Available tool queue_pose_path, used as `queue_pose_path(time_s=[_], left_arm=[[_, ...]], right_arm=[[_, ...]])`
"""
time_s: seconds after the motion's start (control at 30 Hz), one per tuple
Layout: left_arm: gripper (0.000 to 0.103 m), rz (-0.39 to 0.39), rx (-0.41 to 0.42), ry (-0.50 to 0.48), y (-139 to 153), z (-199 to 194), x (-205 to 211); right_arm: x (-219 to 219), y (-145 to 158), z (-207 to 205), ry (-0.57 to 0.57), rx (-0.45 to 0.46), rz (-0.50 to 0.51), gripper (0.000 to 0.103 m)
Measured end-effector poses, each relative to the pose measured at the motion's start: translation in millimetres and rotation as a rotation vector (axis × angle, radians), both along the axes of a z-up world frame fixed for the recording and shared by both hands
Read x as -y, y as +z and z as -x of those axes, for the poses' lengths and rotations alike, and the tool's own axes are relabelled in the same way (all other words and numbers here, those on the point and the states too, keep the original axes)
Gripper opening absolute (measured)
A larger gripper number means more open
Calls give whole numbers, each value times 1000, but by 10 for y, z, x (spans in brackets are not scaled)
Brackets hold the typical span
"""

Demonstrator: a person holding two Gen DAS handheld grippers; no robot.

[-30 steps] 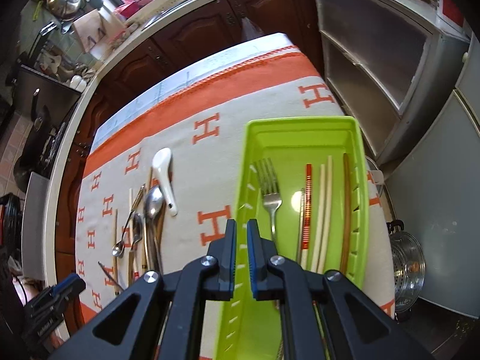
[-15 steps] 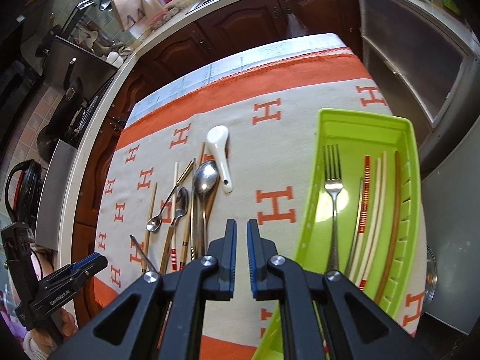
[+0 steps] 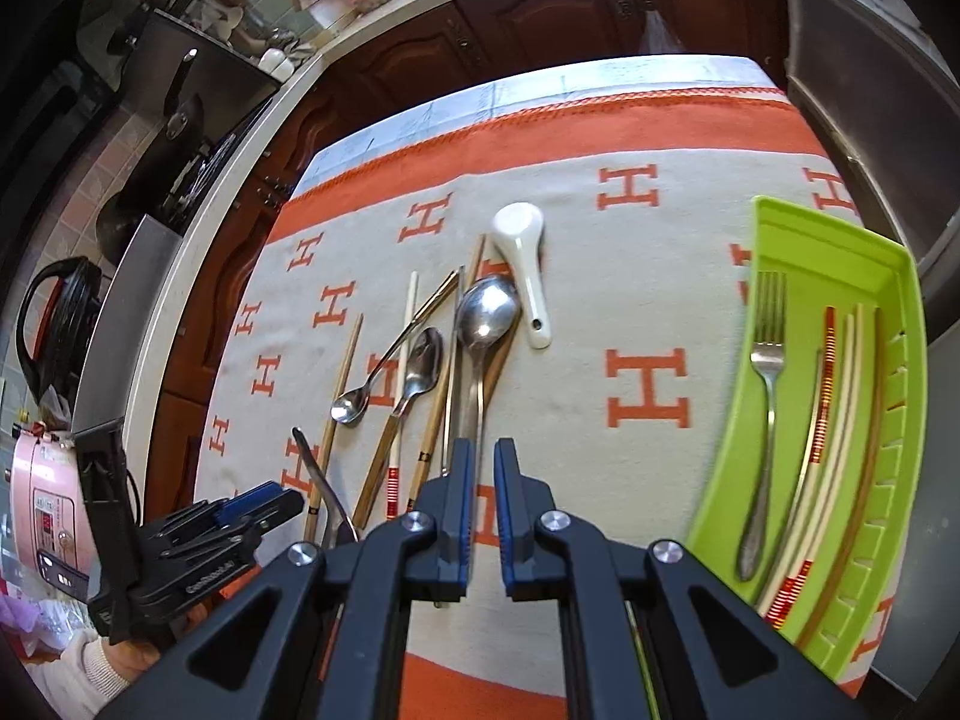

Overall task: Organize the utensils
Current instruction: 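Grasp a plain wooden chopstick with the left gripper while the right grasps a brown chopstick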

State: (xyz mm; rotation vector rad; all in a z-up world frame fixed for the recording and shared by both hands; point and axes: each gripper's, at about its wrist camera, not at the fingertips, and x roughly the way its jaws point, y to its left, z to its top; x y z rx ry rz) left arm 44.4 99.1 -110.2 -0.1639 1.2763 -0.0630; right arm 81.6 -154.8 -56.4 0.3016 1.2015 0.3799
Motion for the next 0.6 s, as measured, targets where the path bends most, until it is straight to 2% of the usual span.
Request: queue_pose_path(time_s=[0.2, 0.37, 0.4, 0.43, 0.47, 0.5, 0.6], left_arm=[[27, -40, 4, -31, -139, -45, 36], [27, -68, 43, -56, -158, -64, 80], [24, -72, 48, -57, -161, -69, 83], [14, -81, 53, -54, -159, -74, 76], [8, -86, 55, -48, -164, -83, 64], [5, -81, 55, -44, -166, -95, 49], [4, -38, 54, -15, -164, -104, -34]], right_arm=[[-275, -81, -10, 50, -14, -13, 7], [-486, -208, -67, 64, -46, -34, 7], [-524, -244, -83, 61, -55, -37, 7], [-562, -279, -98, 56, -63, -37, 7], [-599, -315, -113, 51, -73, -38, 7], [-644, -363, -136, 45, -84, -40, 8], [-740, -449, -181, 33, -97, -26, 16]])
